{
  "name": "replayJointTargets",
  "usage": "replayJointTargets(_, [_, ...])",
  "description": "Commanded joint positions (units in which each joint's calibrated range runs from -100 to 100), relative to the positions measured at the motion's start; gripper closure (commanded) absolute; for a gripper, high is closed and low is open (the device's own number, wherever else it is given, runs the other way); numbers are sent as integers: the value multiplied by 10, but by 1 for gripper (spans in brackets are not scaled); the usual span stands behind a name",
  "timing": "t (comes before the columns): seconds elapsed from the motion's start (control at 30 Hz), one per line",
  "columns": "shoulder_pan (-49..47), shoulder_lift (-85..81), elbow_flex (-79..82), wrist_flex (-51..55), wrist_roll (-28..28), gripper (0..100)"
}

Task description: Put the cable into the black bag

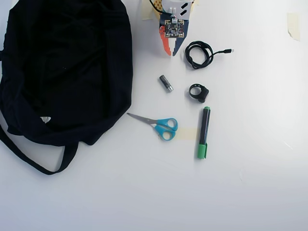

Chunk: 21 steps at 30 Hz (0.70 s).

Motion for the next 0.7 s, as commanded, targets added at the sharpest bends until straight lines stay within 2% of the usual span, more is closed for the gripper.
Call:
replayJointTargets(0.0, [3,-8,13,28,2,98])
replayJointTargets(0.53, [-2,-2,13,27,1,98])
replayJointTargets(0.67, [-3,0,8,-18,0,98])
